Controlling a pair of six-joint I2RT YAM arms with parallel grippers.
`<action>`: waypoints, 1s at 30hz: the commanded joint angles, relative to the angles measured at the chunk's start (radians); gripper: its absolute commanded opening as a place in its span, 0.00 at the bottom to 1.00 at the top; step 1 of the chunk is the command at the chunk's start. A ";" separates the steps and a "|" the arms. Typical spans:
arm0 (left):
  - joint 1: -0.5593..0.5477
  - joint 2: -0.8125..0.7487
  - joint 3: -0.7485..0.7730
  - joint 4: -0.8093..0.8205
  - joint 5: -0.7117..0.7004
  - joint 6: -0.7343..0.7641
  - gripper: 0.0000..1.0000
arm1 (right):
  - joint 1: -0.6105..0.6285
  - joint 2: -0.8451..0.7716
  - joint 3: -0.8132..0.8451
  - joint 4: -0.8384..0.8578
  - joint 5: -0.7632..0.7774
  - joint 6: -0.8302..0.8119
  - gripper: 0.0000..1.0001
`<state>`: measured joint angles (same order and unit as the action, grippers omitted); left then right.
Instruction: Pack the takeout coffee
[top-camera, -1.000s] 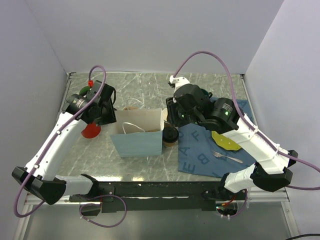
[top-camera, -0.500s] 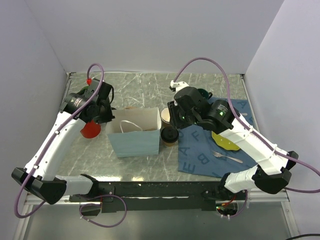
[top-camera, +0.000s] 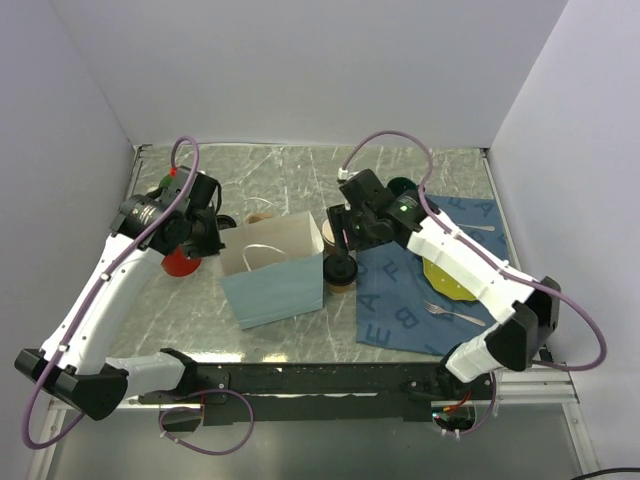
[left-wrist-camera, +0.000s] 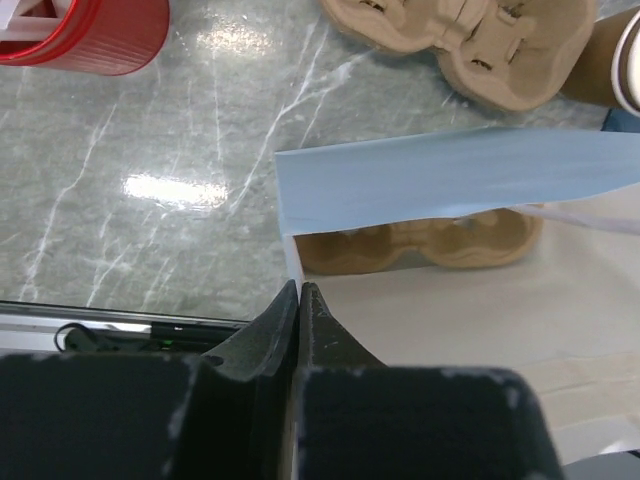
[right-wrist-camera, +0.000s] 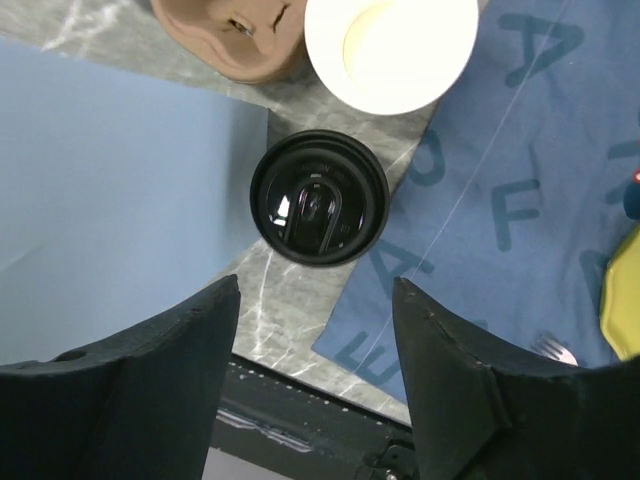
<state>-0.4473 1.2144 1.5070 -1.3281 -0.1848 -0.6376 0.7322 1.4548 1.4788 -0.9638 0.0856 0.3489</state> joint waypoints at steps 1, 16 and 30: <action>0.005 -0.035 -0.016 -0.042 -0.044 0.013 0.10 | -0.007 0.042 -0.014 0.051 -0.009 -0.008 0.73; 0.007 -0.101 0.081 -0.045 -0.123 -0.065 0.70 | -0.007 0.205 -0.026 0.072 -0.001 0.021 0.85; 0.007 -0.101 0.113 -0.043 -0.131 -0.063 0.70 | -0.001 0.265 -0.051 0.102 -0.015 0.025 0.84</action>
<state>-0.4461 1.1294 1.5795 -1.3518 -0.2913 -0.6964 0.7303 1.7023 1.4136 -0.8764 0.0490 0.3695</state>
